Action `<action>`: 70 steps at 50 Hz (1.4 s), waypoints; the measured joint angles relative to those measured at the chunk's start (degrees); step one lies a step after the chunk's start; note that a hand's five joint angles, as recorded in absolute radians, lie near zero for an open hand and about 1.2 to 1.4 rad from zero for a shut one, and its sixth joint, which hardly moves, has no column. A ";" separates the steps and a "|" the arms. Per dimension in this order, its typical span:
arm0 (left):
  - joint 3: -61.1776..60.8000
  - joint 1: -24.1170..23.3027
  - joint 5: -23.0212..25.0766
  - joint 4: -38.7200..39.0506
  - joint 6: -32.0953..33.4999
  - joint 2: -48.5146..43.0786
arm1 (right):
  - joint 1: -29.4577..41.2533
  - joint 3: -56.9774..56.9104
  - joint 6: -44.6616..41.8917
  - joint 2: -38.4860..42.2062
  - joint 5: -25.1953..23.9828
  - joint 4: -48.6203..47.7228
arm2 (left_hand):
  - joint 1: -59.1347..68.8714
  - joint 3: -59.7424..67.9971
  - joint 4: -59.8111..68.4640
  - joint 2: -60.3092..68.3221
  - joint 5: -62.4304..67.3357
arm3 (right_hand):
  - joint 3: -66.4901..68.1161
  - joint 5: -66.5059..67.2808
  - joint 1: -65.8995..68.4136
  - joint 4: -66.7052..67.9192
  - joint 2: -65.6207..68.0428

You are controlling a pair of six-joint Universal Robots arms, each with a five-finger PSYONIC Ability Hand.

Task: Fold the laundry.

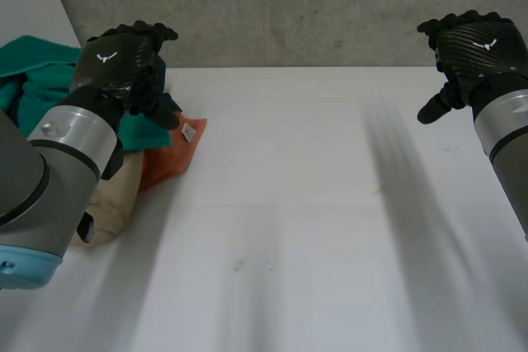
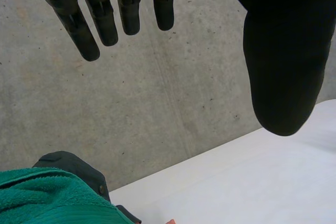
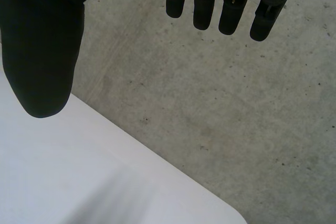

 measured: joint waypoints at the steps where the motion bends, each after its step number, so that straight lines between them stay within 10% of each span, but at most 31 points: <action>1: -0.06 0.00 0.00 0.01 0.00 0.02 | -0.02 0.00 0.01 0.01 -0.02 0.00 | -1.21 -1.14 -1.30 -1.36 -1.14 | -1.03 -0.92 -0.56 -1.05 -0.94; 21: 2.16 2.58 0.40 1.22 2.08 -0.05 | -0.02 0.15 0.02 -0.01 -0.29 0.12 | -3.53 -3.44 -4.34 -3.74 -3.19 | -3.85 -3.11 -2.10 -4.00 -3.53; 35: 15.17 17.34 1.03 8.22 26.09 -20.91 | 0.08 0.57 -0.13 -0.03 -0.52 0.34 | -3.47 -3.42 -4.25 -3.67 -3.16 | -3.85 -3.11 -2.10 -4.00 -3.53; 38: 17.81 19.29 1.11 8.93 30.65 -25.78 | 0.09 0.65 -0.13 -0.01 -0.56 0.36 | 1.10 0.95 -0.01 0.80 0.64 | -3.85 -3.11 -2.10 -4.00 -3.53; 39: 18.47 19.68 1.17 9.04 31.61 -26.96 | 0.08 0.71 -0.15 0.01 -0.57 0.36 | 23.85 21.12 19.91 21.25 20.01 | -3.85 -3.11 -2.10 -4.00 -3.53; 43: 20.14 19.89 1.97 9.20 32.42 -29.25 | 0.08 0.84 -0.19 0.04 -0.65 0.37 | 48.27 49.64 49.40 49.98 47.90 | -3.85 -3.11 -2.10 -4.00 -3.53; 60: 20.67 0.30 5.00 7.72 5.74 -12.26 | -2.09 -0.40 -0.67 -2.22 -0.81 0.25 | 48.27 52.41 52.50 52.70 49.11 | -3.85 -3.10 -2.10 -4.00 -3.53; 70: 23.24 -13.70 9.45 6.84 -1.82 -21.42 | -3.35 -0.73 -0.63 -2.66 -1.41 0.34 | 48.27 52.47 52.53 52.71 49.11 | -3.85 -3.10 -2.10 -4.00 -3.53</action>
